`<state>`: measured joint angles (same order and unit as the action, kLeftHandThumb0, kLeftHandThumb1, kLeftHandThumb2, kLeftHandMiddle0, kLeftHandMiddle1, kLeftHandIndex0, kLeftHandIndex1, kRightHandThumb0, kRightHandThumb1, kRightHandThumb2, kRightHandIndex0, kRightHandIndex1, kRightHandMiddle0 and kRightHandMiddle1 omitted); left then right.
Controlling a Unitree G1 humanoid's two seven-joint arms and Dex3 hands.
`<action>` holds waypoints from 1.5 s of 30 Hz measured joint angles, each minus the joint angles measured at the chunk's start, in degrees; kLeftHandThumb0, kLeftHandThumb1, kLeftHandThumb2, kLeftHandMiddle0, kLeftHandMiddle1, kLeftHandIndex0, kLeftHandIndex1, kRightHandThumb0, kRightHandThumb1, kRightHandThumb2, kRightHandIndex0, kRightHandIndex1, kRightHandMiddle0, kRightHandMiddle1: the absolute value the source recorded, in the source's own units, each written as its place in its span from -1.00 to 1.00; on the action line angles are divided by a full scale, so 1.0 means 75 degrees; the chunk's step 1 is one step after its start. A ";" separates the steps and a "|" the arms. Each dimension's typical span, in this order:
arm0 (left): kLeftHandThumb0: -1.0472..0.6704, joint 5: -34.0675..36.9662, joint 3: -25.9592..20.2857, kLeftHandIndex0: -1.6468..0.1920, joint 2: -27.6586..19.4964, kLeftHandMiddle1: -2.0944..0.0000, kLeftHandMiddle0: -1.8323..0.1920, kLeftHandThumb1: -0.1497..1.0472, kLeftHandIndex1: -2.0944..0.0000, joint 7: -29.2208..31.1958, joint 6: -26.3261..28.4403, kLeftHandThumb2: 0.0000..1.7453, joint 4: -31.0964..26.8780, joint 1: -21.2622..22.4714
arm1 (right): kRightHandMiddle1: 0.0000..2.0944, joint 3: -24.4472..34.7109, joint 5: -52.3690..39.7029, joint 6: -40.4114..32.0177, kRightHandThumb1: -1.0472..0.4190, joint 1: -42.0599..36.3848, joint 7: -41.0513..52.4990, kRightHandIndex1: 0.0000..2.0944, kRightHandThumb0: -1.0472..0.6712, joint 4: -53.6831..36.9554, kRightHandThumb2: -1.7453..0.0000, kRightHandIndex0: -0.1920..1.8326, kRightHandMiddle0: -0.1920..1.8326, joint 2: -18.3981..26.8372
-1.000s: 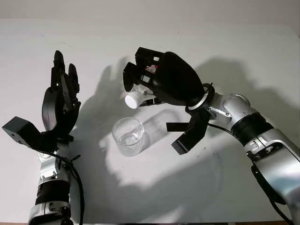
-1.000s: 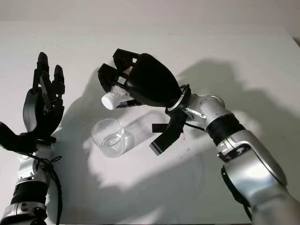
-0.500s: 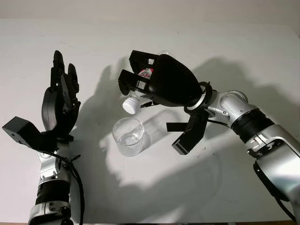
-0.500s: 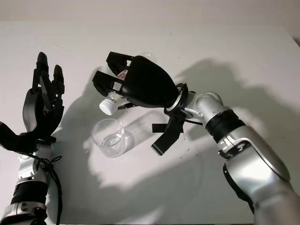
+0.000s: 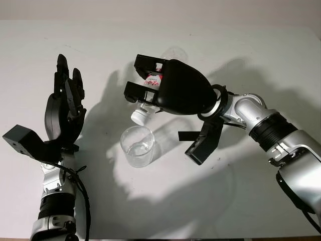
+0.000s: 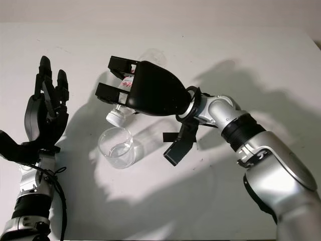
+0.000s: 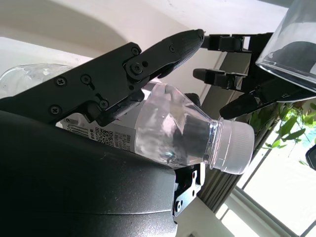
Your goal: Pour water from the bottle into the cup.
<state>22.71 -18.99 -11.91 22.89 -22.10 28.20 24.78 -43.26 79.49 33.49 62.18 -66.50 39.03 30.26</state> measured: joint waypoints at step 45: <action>-0.62 -0.0028 0.0004 1.00 0.0003 1.00 1.00 1.00 1.00 -0.0050 -0.0059 -0.22 0.0059 0.0046 | 1.00 0.0701 -0.3081 0.1555 -1.00 -0.0110 0.1926 1.00 -0.29 0.0509 0.69 0.50 0.36 -0.0181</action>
<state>22.50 -18.96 -11.89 22.52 -22.55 28.64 25.13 -38.00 56.38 45.15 61.36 -52.05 42.85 28.90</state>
